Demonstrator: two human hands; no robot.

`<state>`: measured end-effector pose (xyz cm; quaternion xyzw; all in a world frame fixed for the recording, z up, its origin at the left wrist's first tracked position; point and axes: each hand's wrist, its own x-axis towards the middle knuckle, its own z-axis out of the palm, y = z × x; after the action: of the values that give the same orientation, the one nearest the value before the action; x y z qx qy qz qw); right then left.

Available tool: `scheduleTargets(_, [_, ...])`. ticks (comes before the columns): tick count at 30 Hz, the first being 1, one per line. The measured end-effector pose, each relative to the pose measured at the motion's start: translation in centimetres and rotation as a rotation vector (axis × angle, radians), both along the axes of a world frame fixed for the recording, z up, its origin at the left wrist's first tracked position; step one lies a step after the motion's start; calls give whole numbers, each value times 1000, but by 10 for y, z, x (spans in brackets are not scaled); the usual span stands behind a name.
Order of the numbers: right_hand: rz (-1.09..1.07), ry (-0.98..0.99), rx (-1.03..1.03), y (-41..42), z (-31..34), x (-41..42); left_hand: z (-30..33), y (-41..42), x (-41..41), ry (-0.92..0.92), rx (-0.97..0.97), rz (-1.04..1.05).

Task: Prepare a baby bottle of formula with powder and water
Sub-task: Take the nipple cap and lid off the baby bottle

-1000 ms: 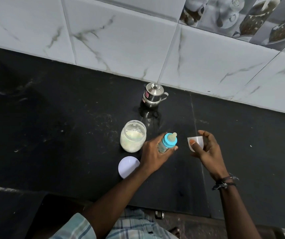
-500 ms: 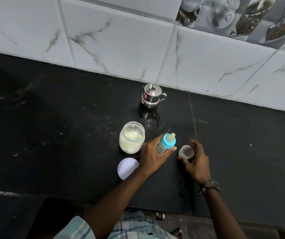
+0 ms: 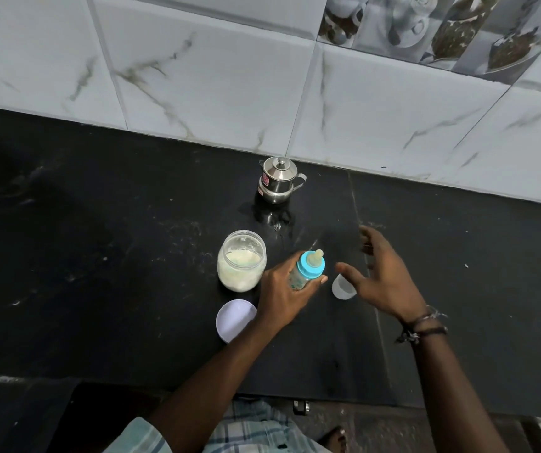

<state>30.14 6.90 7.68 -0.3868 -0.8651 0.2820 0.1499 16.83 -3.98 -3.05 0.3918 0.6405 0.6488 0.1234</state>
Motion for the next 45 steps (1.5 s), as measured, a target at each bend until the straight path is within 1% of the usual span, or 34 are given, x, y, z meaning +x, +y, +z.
scheduleTargets(2, [23,27,51,-14,11,-16,2,0,0,-14,10,-14])
scheduleTargets(3, [45,1,89,-21,12,-23,3,0,0,-15,16,-20])
scheduleTargets(5, [84,-103,152,-30,12,-35,2,0,0,-17,27,-25])
scheduleTargets(7, [101,-201,168,-34,11,-45,0,-1,-2,-15,33,-24])
scheduleTargets(10, [121,-274,205,-36,8,-53,-2,0,-3,13,20,-27])
scheduleTargets(13, [184,-279,241,-33,7,-55,-1,0,-3,9,24,-28])
scheduleTargets(17, [296,-250,218,-25,8,-50,-1,0,-3,-16,39,-40])
scheduleTargets(22, [367,-252,205,-20,11,-50,-3,0,-3,-38,28,-61])
scheduleTargets(25, [325,-277,198,-23,14,-52,-3,0,-4,18,37,-37])
scheduleTargets(28, [183,-402,354,-31,13,-57,-3,1,-4,59,31,-15])
scheduleTargets(30, [168,-481,428,-33,11,-61,-3,2,-4,57,19,-8])
scheduleTargets(32, [230,-482,423,-31,12,-63,-4,2,-5,54,8,-11])
scheduleTargets(37, [494,-456,319,-20,24,-64,-5,2,-4,28,10,-5])
scheduleTargets(39, [526,-448,287,-20,27,-66,-6,1,-4,21,2,8])
scheduleTargets(41, [486,-442,276,-22,27,-66,-6,1,-4,26,-7,7])
scheduleTargets(42, [432,-447,288,-24,26,-66,-7,2,-5,29,-8,1])
scheduleTargets(45, [244,-534,424,-29,23,-69,-7,3,-5,69,-7,12])
